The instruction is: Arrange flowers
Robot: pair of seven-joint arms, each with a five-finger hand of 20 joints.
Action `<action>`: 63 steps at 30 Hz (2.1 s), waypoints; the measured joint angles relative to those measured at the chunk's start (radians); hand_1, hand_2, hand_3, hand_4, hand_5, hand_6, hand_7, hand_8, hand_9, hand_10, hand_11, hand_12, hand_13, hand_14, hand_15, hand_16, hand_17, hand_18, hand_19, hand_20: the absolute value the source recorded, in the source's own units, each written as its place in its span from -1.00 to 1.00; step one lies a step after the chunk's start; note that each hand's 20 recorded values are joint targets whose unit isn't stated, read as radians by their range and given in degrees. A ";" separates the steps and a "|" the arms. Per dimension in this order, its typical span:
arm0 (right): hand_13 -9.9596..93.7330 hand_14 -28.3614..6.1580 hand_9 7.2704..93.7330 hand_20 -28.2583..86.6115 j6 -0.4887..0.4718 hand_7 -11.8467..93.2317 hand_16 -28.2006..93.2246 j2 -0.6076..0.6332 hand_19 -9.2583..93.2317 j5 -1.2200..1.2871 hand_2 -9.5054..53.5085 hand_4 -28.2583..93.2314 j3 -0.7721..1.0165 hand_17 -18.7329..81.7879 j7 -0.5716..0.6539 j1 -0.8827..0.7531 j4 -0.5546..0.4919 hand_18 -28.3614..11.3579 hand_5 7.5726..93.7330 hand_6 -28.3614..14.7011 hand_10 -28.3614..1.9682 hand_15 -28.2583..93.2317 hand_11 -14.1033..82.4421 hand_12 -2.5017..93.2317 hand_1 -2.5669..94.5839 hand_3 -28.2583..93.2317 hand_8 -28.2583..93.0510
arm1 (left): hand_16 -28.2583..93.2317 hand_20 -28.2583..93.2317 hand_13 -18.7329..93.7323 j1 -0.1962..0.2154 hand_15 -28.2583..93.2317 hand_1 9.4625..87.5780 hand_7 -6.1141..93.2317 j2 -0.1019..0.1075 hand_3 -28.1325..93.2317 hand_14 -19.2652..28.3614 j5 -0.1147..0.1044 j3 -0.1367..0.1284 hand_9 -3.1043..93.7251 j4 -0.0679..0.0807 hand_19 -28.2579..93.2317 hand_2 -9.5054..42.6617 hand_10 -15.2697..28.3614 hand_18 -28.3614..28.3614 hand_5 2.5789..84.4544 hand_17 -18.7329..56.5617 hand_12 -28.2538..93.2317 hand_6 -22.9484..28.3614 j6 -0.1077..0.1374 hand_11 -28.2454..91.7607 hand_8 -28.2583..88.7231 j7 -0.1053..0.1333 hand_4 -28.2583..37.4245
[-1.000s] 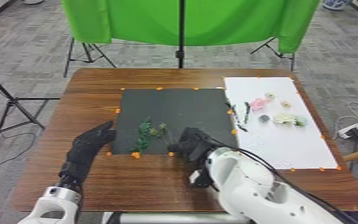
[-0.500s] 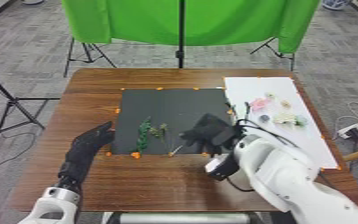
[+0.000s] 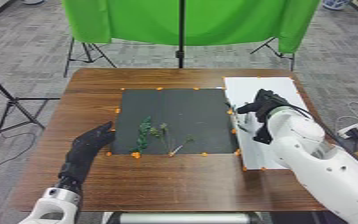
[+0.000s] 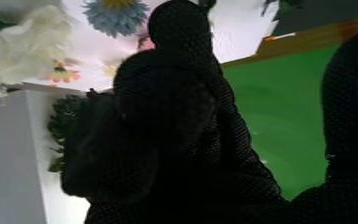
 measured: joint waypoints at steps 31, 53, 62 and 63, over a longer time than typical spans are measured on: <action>1.00 0.46 1.00 0.41 0.137 -0.28 -0.18 -0.094 1.00 -0.048 -0.97 -0.57 -0.195 0.90 -0.027 0.128 0.170 0.01 0.81 0.18 0.08 0.59 0.25 -0.48 0.22 0.39 -0.08 | -0.46 -0.22 -0.14 -0.010 -0.23 -0.58 -0.77 0.000 0.50 0.51 0.000 0.000 -0.07 0.000 -0.42 -0.75 0.30 0.51 -0.01 -0.50 -0.28 0.10 0.000 -0.30 -0.59 -0.007 -0.77; 1.00 0.48 1.00 0.38 0.242 -0.26 -0.19 -0.160 1.00 0.025 -1.00 -0.58 -0.123 0.90 -0.080 -0.121 -0.074 0.06 0.81 0.11 0.09 0.57 0.23 -0.48 0.08 0.36 -0.15 | -0.46 -0.23 -0.15 -0.022 -0.24 -0.59 -0.77 0.002 0.51 0.51 0.000 0.003 -0.07 0.004 -0.42 -0.76 0.30 0.51 -0.01 -0.50 -0.28 0.10 -0.025 -0.31 -0.59 -0.010 -0.76; 1.00 0.48 1.00 0.37 0.241 -0.16 -0.18 -0.160 1.00 -0.006 -1.00 -0.66 -0.116 0.89 -0.090 -0.139 -0.072 0.07 0.80 0.11 0.09 0.56 0.21 -0.47 -0.11 0.40 -0.61 | -0.45 -0.22 -0.15 -0.024 -0.24 -0.59 -0.78 0.003 0.51 0.51 0.000 0.003 -0.08 0.005 -0.42 -0.77 0.30 0.51 -0.01 -0.51 -0.28 0.10 -0.030 -0.31 -0.59 -0.010 -0.76; 1.00 0.48 1.00 0.37 0.240 -0.16 -0.18 -0.158 1.00 -0.008 -1.00 -0.66 -0.111 0.89 -0.090 -0.143 -0.075 0.07 0.80 0.11 0.09 0.56 0.21 -0.47 -0.15 0.40 -0.62 | -0.45 -0.22 -0.15 -0.024 -0.24 -0.59 -0.78 0.002 0.51 0.51 0.000 0.003 -0.08 0.005 -0.42 -0.77 0.30 0.51 -0.01 -0.51 -0.28 0.10 -0.030 -0.31 -0.59 -0.010 -0.76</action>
